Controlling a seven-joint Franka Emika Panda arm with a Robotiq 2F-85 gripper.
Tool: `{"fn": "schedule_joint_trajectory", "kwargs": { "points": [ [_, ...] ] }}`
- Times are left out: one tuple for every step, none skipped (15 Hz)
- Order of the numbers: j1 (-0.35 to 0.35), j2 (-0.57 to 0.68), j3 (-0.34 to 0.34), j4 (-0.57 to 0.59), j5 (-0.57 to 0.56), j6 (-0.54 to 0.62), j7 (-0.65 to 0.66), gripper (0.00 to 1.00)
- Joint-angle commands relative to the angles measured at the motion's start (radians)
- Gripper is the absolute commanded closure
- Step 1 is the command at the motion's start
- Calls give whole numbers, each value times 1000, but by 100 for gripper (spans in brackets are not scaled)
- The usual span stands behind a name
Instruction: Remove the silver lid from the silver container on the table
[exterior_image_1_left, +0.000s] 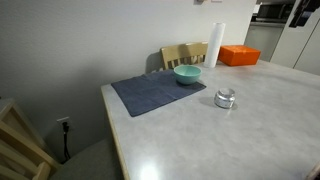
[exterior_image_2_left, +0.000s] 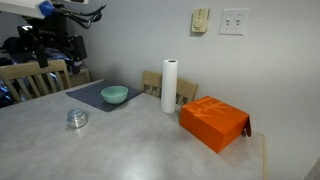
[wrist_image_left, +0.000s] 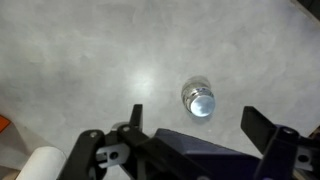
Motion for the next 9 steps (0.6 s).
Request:
{"fn": "schedule_joint_trajectory", "kwargs": {
  "points": [
    [-19, -1, 19, 1, 5, -3, -2, 0],
    [-18, -6, 19, 1, 5, -3, -1, 0],
    [-16, 8, 19, -3, 7, 21, -8, 0],
    [-15, 25, 28, -5, 3, 56, 16, 0],
    [-11, 51, 36, -7, 3, 95, 25, 0],
    [-6, 73, 44, -13, 10, 142, 36, 0],
    [-1, 95, 52, -18, 22, 183, 42, 0],
    [3, 120, 62, -21, 25, 223, 45, 0],
    [5, 155, 74, -19, 25, 249, 50, 0]
  ]
}}
